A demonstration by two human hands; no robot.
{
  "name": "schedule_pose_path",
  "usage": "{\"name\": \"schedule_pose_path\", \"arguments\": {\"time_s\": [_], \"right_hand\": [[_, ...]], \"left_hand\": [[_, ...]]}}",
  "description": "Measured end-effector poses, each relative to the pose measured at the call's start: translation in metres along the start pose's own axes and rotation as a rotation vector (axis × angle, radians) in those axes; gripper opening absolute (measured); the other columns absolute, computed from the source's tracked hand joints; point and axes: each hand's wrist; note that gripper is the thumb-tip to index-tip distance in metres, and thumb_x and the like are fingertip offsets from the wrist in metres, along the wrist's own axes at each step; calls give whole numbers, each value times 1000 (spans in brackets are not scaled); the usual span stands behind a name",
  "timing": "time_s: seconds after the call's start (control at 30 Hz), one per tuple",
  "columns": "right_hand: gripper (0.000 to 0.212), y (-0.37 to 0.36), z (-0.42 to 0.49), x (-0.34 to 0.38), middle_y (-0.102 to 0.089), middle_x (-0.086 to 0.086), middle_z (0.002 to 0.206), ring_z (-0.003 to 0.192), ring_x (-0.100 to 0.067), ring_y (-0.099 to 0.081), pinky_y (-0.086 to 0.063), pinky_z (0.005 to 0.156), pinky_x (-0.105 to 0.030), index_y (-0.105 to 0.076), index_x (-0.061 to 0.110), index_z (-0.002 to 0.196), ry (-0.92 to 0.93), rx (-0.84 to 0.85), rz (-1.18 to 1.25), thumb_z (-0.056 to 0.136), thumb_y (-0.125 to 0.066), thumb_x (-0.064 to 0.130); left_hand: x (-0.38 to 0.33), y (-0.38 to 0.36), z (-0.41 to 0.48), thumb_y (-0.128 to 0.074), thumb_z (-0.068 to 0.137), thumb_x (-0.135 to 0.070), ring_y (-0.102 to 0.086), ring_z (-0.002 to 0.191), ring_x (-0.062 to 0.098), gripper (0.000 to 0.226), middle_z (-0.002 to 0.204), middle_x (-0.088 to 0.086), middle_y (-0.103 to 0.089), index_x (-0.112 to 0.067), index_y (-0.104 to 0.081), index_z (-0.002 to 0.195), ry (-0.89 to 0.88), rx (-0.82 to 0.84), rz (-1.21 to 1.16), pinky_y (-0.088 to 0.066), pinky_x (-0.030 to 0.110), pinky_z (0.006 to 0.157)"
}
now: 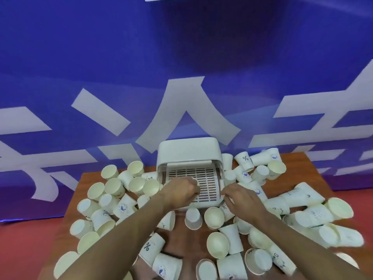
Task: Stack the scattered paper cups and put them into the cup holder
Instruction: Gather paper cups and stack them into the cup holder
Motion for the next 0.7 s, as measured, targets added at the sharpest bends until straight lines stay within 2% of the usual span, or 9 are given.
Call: {"name": "schedule_pose_path", "arguments": {"time_s": [0.13, 0.23, 0.4, 0.53, 0.6, 0.7], "right_hand": [[28, 6, -22, -7, -65, 11, 118, 109, -9, -57, -51, 82, -30, -65, 28, 119, -39, 32, -31, 95, -51, 24], [26, 4, -41, -11, -65, 11, 119, 112, -11, -56, -50, 84, -32, -66, 27, 118, -111, 46, -43, 95, -52, 25], [26, -6, -80, -16, -67, 7, 115, 110, -15, -58, -51, 81, -36, -67, 25, 117, -228, 56, -31, 94, -54, 25], [29, -19, -111, -19, -66, 7, 115, 106, -15, -59, -49, 77, -33, -66, 27, 119, -343, 56, -53, 94, -50, 30], [29, -25, -120, -17, -67, 8, 108, 98, -14, -60, -47, 69, -31, -67, 29, 113, -391, 45, -115, 94, -47, 36], [29, -35, -127, -13, -68, 7, 93, 88, -14, -60, -35, 59, -29, -68, 30, 102, -498, 21, -257, 93, -46, 47]], "left_hand": [[-21, -4, 20, -49, 94, -23, -61, 88, 22, 21, 97, 0, -65, -20, -69, 101, -45, 55, 35, -53, 36, 67], [-35, -14, 28, -53, 92, -22, -60, 100, 22, 21, 104, -1, -65, -21, -68, 106, -76, 191, 26, -50, 34, 68], [-48, -44, 26, -57, 91, -21, -59, 111, 25, 32, 122, 2, -61, -21, -63, 123, -196, 439, 92, -53, 41, 83], [-55, -67, 18, -57, 90, -20, -62, 103, 28, 29, 113, 4, -61, -19, -62, 119, -230, 427, 137, -50, 39, 75], [-59, -74, 17, -54, 94, -24, -62, 101, 28, 27, 113, 4, -59, -17, -62, 119, -216, 406, 142, -46, 38, 72], [-64, -85, 16, -51, 97, -23, -63, 97, 30, 25, 113, 6, -59, -14, -60, 119, -203, 389, 201, -42, 38, 69]]}}
Point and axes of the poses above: each hand's wrist, its own z-axis towards the middle knuckle, its own y-axis out of the back of the hand, x = y × z
